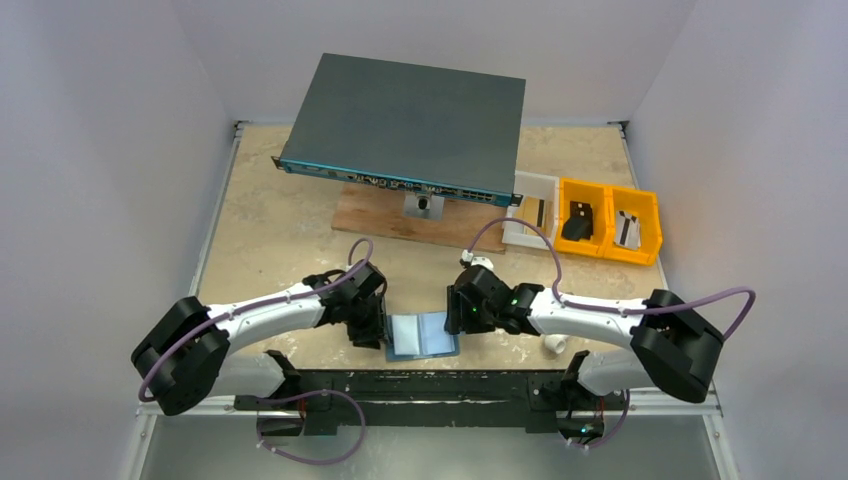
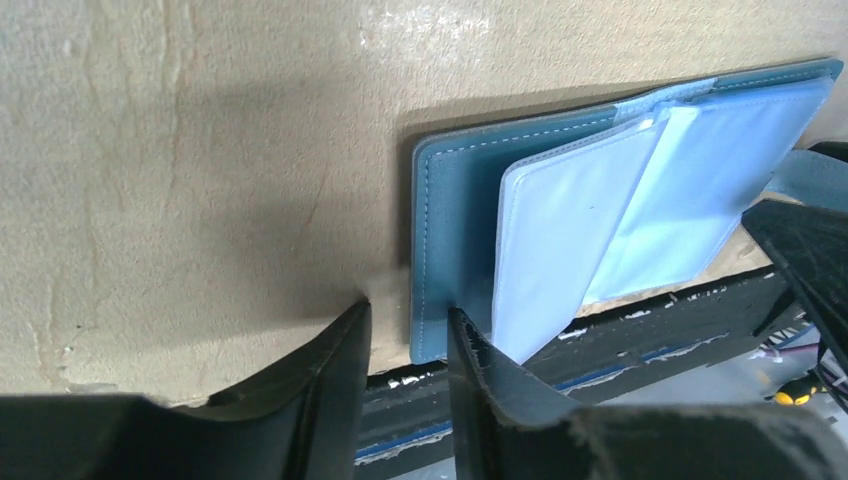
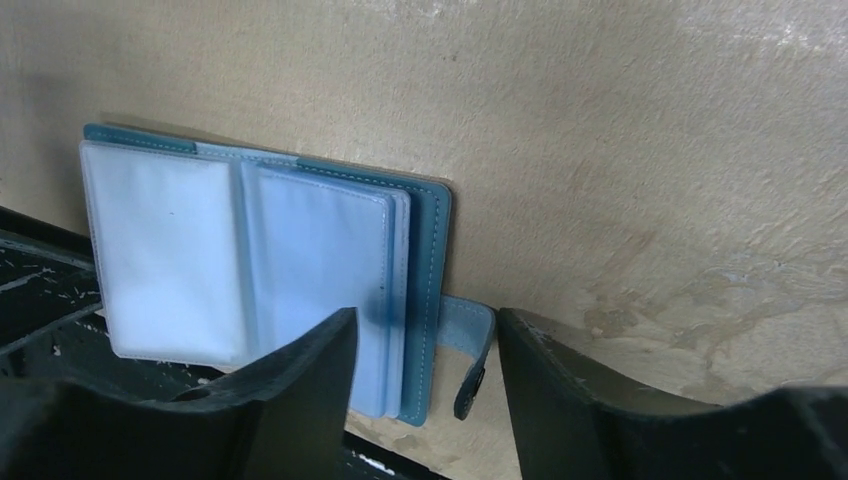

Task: Take the credit cards out of the card holder
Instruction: Close the card holder at the center of the board.

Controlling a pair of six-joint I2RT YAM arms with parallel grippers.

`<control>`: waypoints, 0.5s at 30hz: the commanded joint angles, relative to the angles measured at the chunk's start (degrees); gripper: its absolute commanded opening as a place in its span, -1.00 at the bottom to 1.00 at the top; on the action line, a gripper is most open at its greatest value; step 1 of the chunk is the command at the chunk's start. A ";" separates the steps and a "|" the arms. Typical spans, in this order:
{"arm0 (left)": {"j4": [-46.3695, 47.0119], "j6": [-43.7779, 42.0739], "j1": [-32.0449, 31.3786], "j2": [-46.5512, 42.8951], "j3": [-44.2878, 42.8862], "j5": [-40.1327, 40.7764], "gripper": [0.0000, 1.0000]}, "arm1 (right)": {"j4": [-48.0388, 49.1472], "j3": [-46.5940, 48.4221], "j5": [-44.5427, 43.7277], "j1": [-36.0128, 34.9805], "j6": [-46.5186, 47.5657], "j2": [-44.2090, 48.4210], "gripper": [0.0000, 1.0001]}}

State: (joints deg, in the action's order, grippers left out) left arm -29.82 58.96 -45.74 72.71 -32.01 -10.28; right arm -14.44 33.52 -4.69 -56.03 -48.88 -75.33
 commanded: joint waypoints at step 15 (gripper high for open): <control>-0.69 -0.51 -0.23 -5.24 -3.13 -1.07 -1.00 | 1.59 0.95 -0.59 -0.39 -0.60 -3.80 -0.73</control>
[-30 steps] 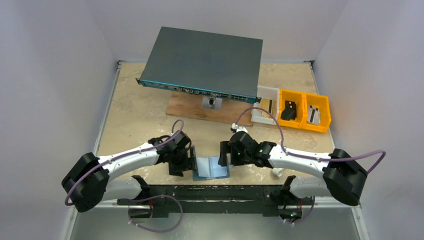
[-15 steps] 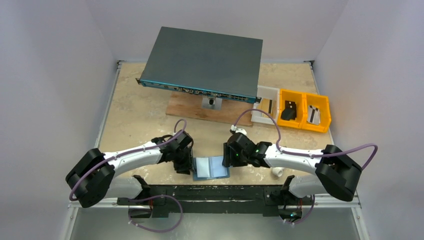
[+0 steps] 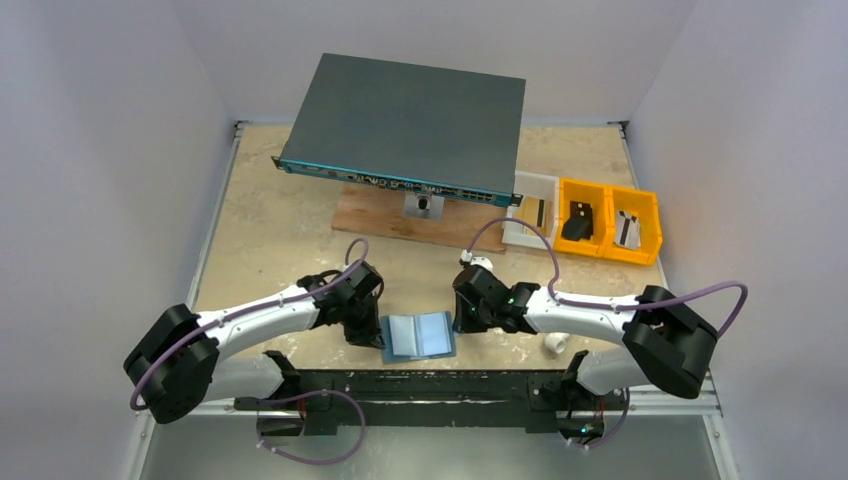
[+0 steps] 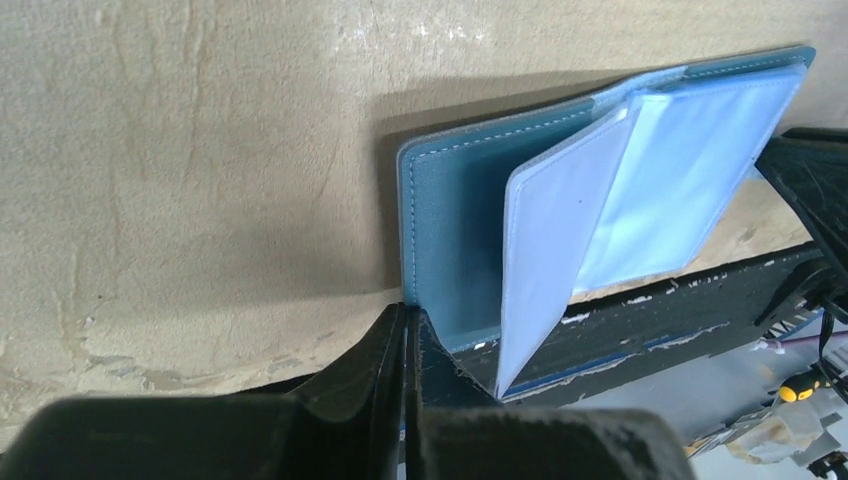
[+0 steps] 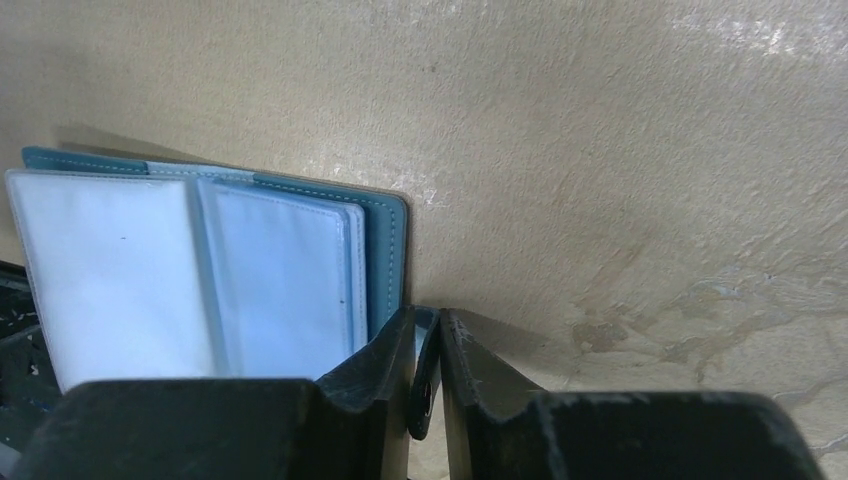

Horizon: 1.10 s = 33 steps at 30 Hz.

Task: Take the credit cards out of the card holder
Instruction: Close the card holder at the center of the board.

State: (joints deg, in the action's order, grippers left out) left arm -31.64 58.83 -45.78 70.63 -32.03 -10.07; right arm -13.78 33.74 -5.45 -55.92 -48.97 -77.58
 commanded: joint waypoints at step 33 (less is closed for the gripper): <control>-1.22 -1.42 -1.97 -2.76 -11.47 -3.37 -1.00 | -0.52 10.12 -2.15 -5.41 -1.81 -11.14 -0.90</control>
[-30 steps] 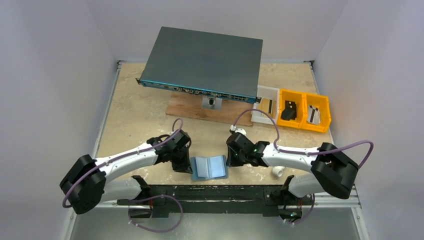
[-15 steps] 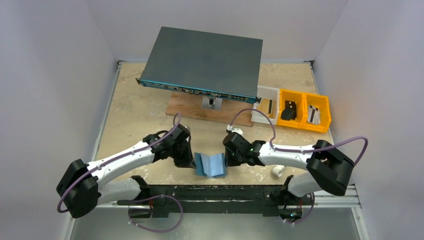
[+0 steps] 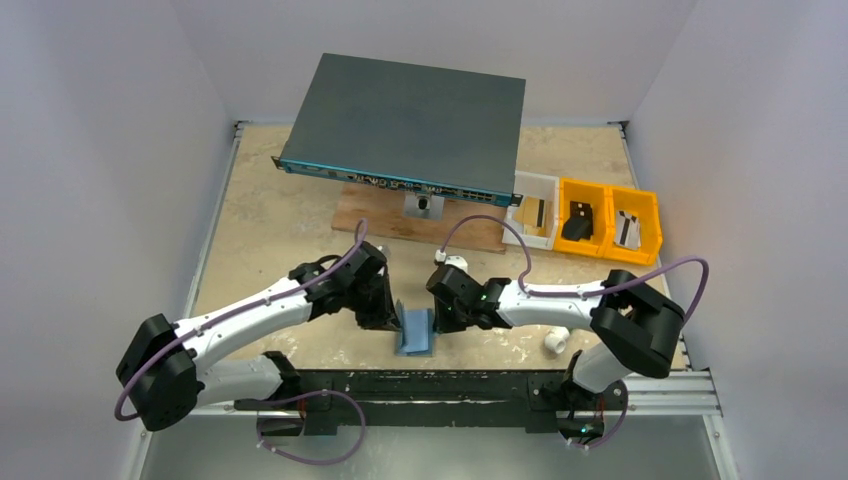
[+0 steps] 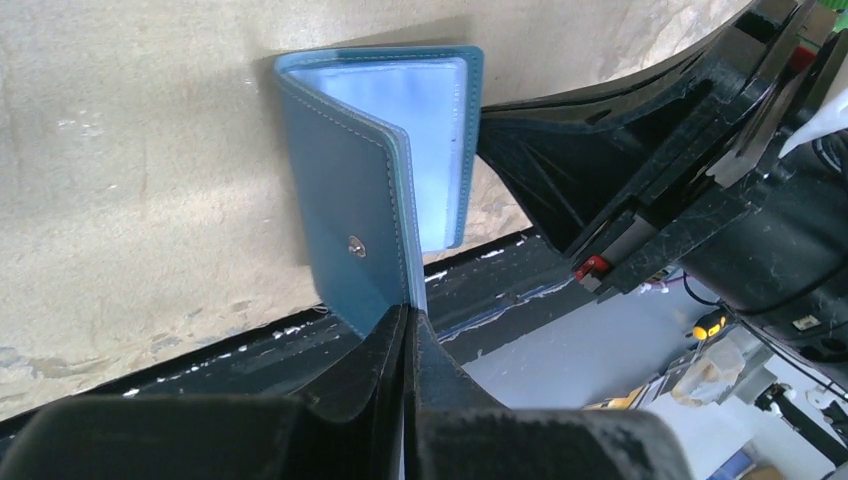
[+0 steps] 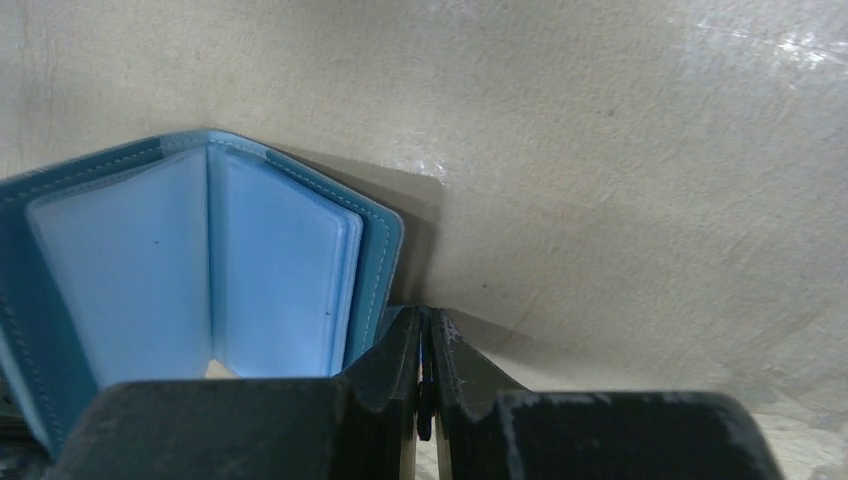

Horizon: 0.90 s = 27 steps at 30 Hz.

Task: Take the credit cards out of the card holder
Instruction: Close the card holder at the center of the board.

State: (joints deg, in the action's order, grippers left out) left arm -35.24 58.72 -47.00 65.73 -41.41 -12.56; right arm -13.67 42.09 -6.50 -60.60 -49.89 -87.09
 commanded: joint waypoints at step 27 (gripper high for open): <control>12.60 -2.29 -2.13 15.63 -2.71 -2.23 -0.23 | -3.06 3.82 -2.31 -1.22 -1.79 2.08 -0.59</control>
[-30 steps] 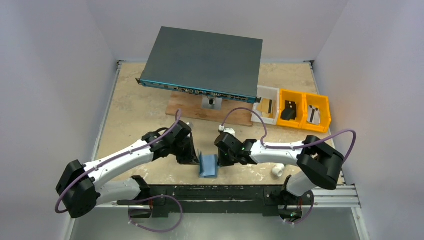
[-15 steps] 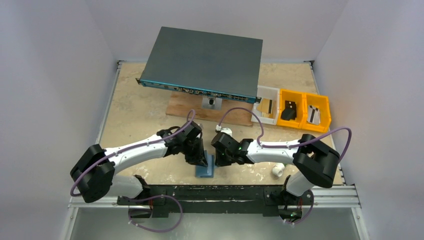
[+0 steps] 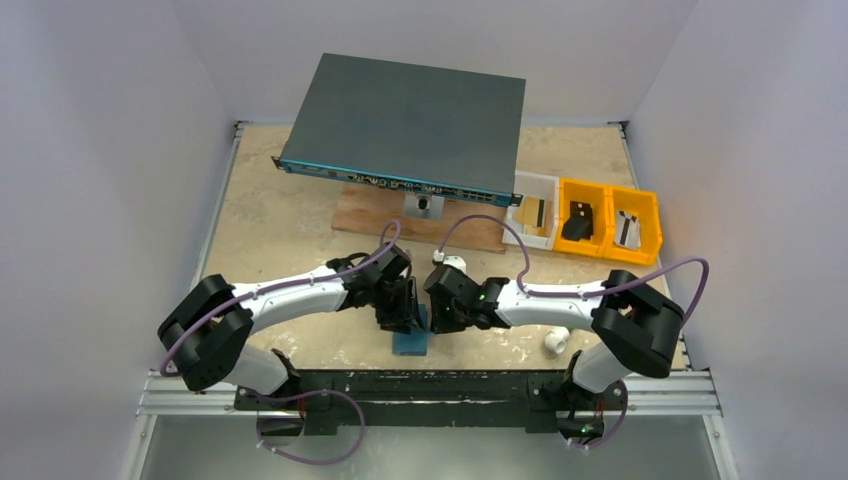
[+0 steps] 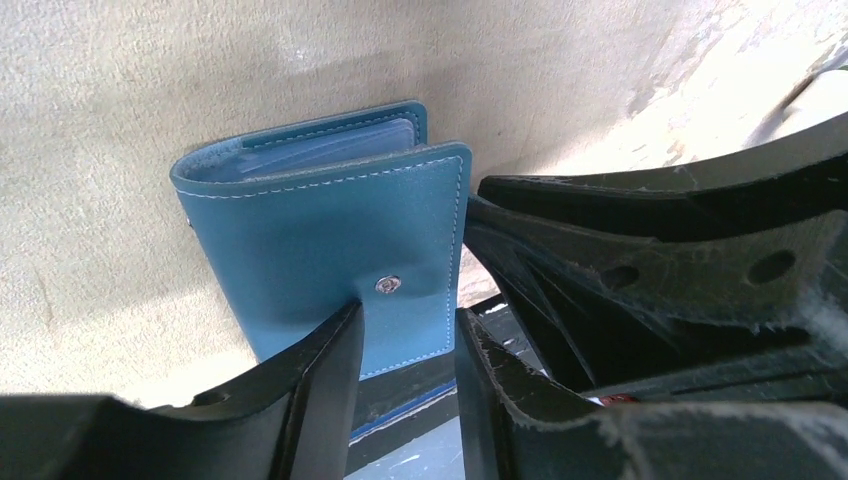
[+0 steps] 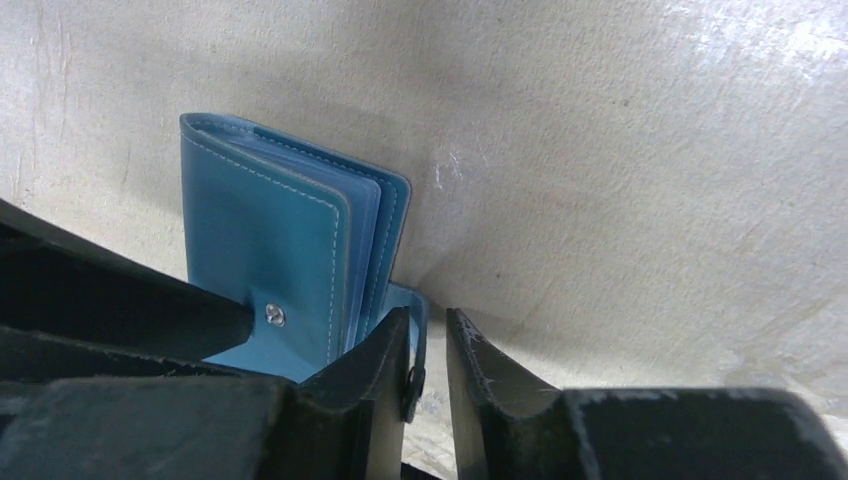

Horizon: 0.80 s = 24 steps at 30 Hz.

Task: Take the credit cards out of the card holder
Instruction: Close the card holder at the center of the board.

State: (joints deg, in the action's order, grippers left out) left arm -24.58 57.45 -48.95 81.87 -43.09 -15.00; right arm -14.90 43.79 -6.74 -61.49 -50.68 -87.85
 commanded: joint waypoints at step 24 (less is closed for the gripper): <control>1.19 -0.58 -0.21 4.28 0.67 4.74 -1.00 | -3.18 -0.59 -1.62 -0.38 -3.82 10.75 -0.41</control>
State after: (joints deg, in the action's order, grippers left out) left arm -23.79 57.45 -48.95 84.03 -42.37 -11.77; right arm -19.27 43.68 -7.94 -61.52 -53.06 -77.71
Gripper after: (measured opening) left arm 0.003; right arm 0.292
